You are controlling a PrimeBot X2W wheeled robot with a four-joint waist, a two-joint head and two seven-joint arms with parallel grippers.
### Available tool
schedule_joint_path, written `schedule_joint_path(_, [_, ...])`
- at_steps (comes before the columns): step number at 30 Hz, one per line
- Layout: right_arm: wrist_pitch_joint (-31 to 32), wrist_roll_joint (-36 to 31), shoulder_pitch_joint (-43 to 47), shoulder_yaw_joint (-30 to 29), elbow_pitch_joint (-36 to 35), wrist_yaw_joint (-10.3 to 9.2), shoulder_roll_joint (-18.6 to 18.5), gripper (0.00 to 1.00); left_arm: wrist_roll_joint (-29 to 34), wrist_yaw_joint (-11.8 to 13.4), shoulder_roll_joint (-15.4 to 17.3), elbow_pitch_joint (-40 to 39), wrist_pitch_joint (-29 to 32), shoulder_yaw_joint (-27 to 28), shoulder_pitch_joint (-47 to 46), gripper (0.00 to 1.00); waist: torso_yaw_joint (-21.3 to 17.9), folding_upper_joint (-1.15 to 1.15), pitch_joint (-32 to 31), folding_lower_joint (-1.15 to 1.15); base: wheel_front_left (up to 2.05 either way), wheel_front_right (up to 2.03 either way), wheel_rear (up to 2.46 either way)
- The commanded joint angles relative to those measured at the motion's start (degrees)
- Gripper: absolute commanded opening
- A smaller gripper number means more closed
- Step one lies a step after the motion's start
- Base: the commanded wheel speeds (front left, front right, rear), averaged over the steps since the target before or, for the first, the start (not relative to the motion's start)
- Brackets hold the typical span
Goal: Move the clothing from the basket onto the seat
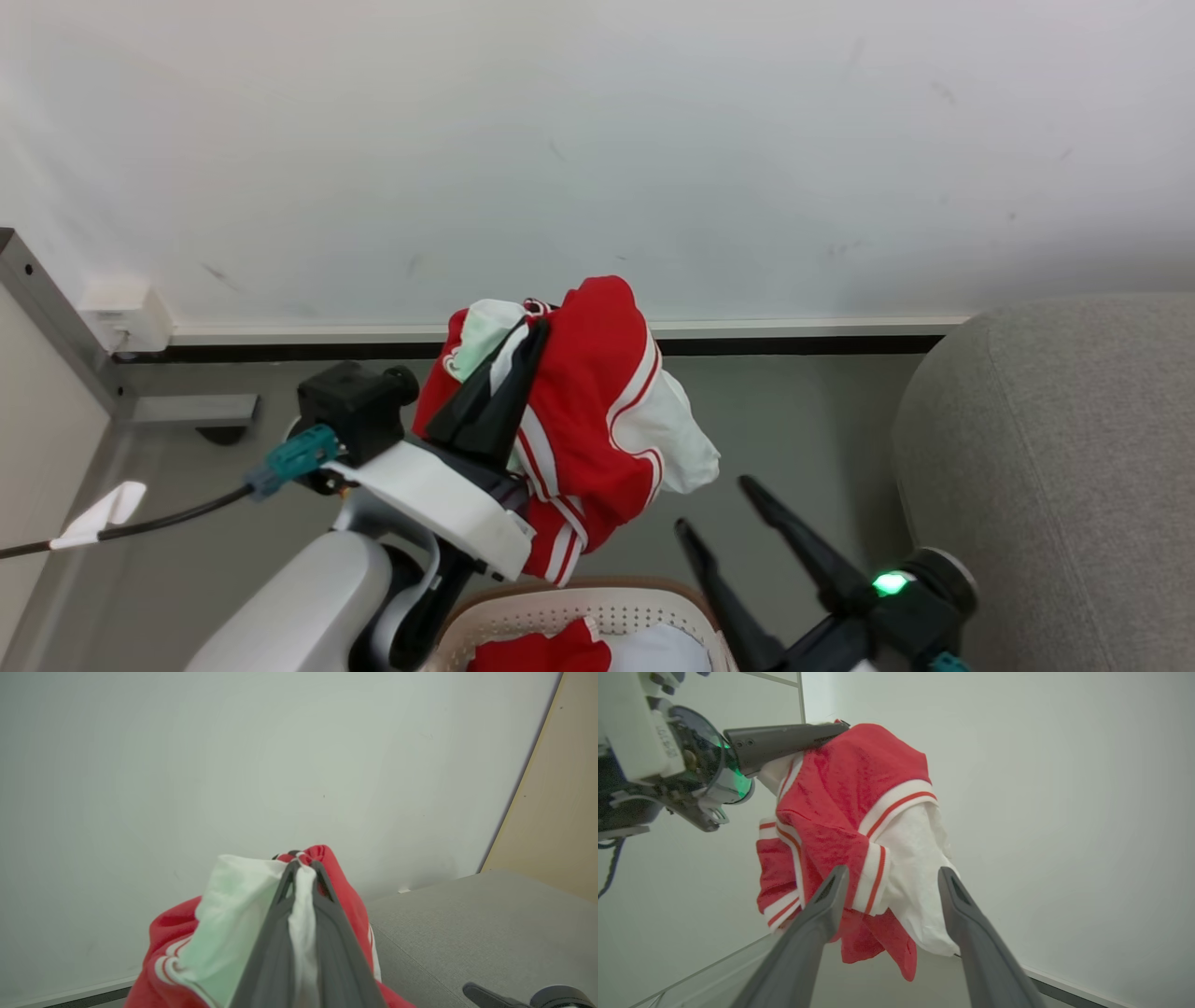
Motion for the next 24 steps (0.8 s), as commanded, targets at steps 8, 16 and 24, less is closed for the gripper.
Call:
schedule_joint_path(8, [0.1,4.2,-4.8,7.2,8.3,-0.12,0.4,1.0,-0.8,-1.2,-2.1,0.1,0.9,-2.5,0.2,0.0,3.5,0.0,-1.4,0.0,0.0,0.0,0.0])
schedule_joint_path(16, [0.0,8.1,-9.6,11.2,16.0,-0.12,1.5,1.0,-0.2,-2.9,-5.4,0.8,2.3,-7.3,0.7,0.0,8.2,0.0,-2.5,0.0,0.0,0.0,0.0])
schedule_joint_path(24, [0.0,8.9,-11.4,11.5,19.7,-0.12,2.3,1.0,-0.6,-3.3,-7.0,1.5,3.1,-9.4,1.2,0.0,10.9,0.0,-3.1,0.0,0.0,0.0,0.0])
